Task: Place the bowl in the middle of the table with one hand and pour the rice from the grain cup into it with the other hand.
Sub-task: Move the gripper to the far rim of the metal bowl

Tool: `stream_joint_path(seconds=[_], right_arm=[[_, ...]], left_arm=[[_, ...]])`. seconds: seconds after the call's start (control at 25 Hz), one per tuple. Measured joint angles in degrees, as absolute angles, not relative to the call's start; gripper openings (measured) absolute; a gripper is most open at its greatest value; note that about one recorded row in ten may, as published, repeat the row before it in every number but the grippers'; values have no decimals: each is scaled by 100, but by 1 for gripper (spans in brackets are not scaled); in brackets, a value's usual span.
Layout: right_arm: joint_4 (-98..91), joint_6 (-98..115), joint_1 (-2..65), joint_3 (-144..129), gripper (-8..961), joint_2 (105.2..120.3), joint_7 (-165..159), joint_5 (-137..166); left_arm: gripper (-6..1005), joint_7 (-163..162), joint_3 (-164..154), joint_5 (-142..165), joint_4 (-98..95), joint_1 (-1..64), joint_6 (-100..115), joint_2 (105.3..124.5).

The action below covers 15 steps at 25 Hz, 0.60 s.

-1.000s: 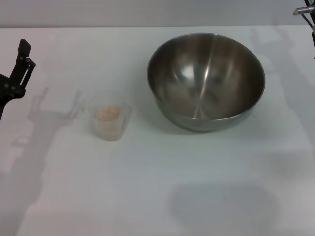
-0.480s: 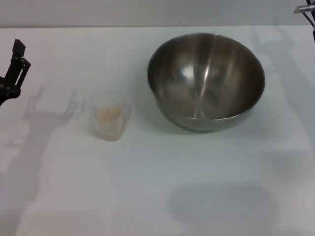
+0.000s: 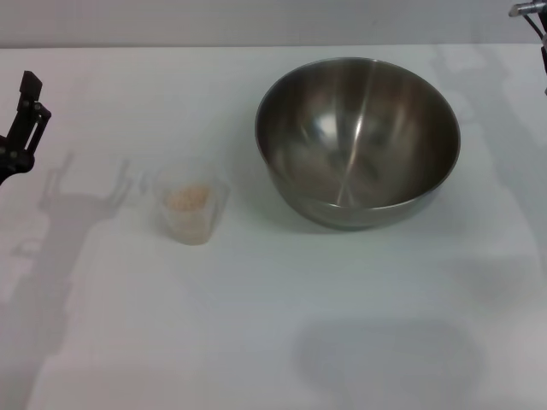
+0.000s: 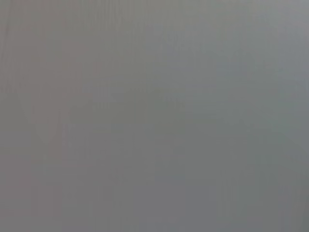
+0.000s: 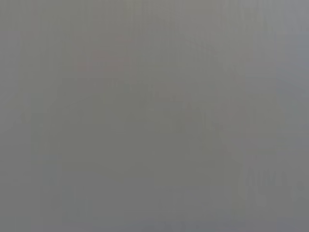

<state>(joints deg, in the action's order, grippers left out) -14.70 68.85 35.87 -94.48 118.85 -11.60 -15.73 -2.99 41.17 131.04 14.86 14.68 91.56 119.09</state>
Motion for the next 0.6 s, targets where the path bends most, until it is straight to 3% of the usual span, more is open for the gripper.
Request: stream_joint_path(seconds=[0.6], right_arm=[[-1637,6894,3417,-9509,645,11889,-482,-1553]], left_arm=[[832,-299,4111,13105,1485,1497,9163,11909]])
